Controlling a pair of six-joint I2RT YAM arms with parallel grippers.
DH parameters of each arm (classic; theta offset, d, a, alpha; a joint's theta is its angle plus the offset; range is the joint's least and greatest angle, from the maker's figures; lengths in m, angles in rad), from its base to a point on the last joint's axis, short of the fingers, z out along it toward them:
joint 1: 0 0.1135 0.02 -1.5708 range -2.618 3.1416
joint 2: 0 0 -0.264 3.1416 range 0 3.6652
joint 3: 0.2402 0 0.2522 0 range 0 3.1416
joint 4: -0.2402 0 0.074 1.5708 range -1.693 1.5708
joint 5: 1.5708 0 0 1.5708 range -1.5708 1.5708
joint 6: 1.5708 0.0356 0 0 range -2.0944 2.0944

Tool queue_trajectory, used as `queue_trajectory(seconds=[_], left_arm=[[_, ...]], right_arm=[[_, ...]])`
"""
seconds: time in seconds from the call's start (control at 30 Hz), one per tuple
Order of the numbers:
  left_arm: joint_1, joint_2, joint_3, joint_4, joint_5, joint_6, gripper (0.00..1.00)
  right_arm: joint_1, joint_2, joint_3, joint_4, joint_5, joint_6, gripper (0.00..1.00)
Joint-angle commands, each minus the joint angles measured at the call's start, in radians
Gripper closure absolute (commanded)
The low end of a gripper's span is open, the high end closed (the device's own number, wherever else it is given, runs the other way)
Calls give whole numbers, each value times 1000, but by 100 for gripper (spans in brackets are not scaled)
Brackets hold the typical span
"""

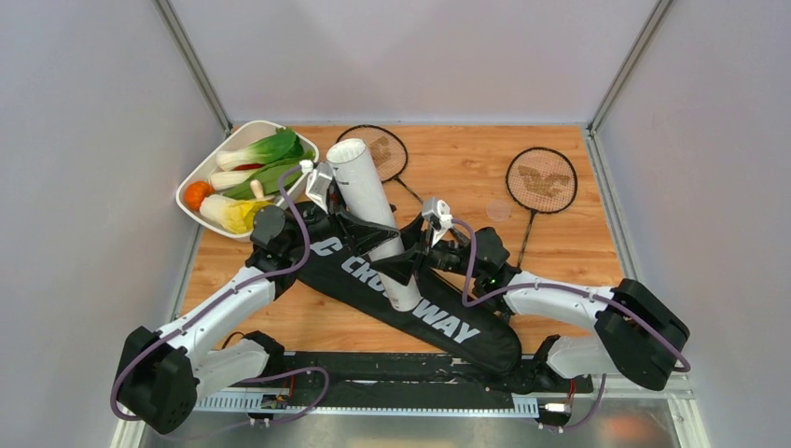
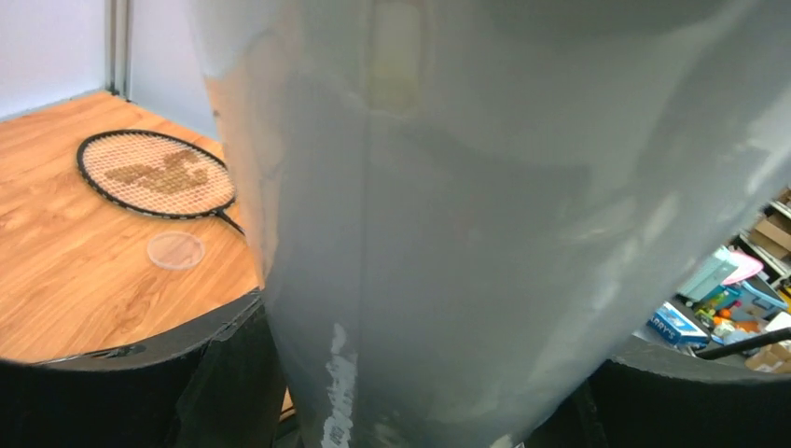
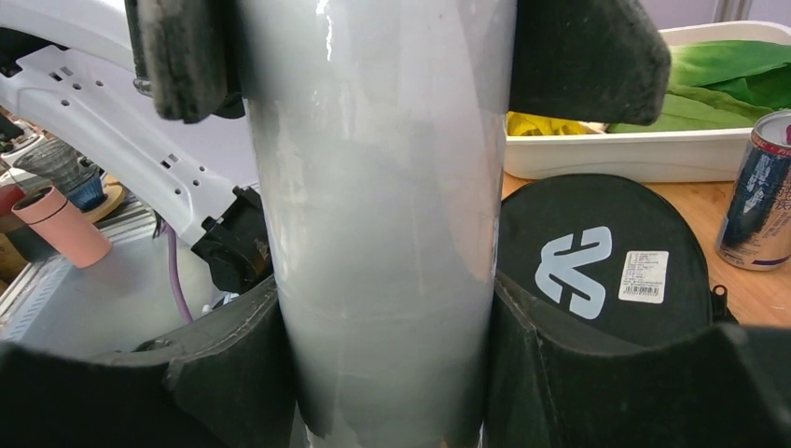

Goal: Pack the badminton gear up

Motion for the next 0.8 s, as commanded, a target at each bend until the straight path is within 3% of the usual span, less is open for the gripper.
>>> queue_trajectory(seconds=[0.0,0.07,0.13,0.17,0.3,0.43,0.6,0.67,0.77], left_arm=[[-4,-6,-12,68,11,-15,22],[-4,-25,-15,32,-18,7,28],[-3,-53,-2,-57,-48,69,34],[-2,-62,22,-154,-58,97,37],[-3,-102,97,-418,-90,283,46],[-2,-128,126,-520,-118,367,57],[-2,-133,176,-716,-159,503,58],[-2,-132,234,-844,-207,592,59],[-3,-122,303,-993,-305,713,60]], right_arm=[[15,7,61,82,9,-5,47],[15,8,58,80,26,15,45],[14,-8,58,31,75,17,34],[14,-24,58,-17,99,16,28],[7,-95,85,-284,269,10,20],[1,-190,53,-398,356,-2,17],[-11,-353,-1,-492,458,19,17],[-10,-399,18,-582,627,28,20],[-21,-418,80,-795,1008,106,23]])
